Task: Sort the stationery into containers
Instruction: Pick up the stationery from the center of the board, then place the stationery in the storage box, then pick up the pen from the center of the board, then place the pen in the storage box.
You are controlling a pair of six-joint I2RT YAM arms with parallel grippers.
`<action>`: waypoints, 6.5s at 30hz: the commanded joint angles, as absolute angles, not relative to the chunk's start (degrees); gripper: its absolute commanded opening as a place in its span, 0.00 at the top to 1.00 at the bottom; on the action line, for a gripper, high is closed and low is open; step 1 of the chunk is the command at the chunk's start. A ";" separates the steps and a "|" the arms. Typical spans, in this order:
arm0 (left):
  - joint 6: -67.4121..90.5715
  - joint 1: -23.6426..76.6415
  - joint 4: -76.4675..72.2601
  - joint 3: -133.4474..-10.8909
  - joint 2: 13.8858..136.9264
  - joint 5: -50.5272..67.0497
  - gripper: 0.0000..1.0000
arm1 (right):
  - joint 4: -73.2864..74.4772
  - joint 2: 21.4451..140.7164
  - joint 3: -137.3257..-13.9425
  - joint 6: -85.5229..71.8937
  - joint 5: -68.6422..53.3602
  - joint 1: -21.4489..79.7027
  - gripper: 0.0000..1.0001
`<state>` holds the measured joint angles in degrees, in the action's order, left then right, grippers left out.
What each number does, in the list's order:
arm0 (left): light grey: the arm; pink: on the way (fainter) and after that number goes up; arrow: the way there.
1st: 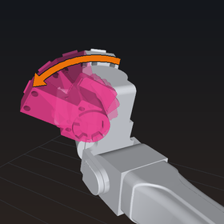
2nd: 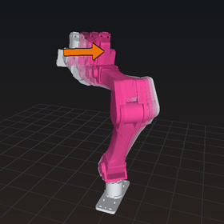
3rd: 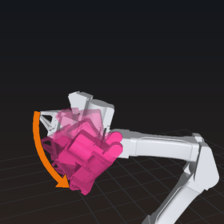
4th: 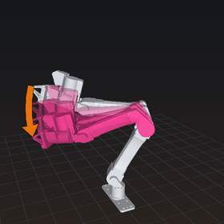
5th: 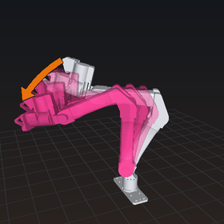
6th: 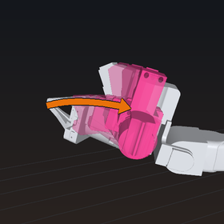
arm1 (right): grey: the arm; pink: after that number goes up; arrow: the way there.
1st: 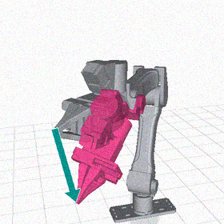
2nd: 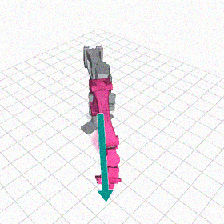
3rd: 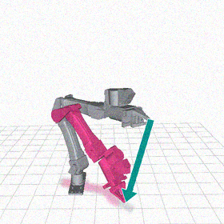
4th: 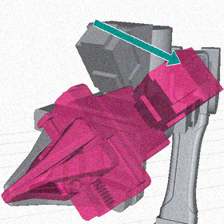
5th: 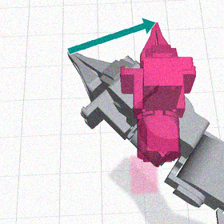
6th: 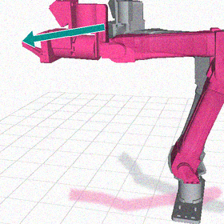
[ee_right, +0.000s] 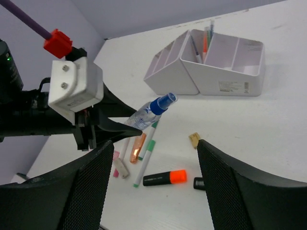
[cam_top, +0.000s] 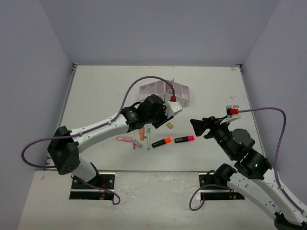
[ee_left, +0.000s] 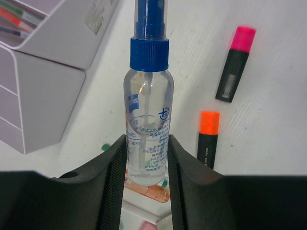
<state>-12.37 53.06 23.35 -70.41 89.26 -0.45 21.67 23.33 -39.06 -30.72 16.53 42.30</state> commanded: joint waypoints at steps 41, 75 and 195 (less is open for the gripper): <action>22.43 53.53 22.62 -56.91 67.48 -28.68 0.00 | 0.66 60.52 -57.20 -17.86 18.60 30.17 1.00; 19.77 53.61 34.10 -46.13 37.60 -32.82 0.00 | -7.52 100.09 -75.09 -11.55 27.47 28.48 0.56; 23.91 46.28 -50.15 -23.19 60.91 19.95 1.00 | -6.85 60.11 -45.78 -36.66 -16.51 41.84 0.68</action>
<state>23.46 46.24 -45.80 -21.74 60.97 17.47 -3.69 59.92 -43.14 -36.35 -14.82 41.45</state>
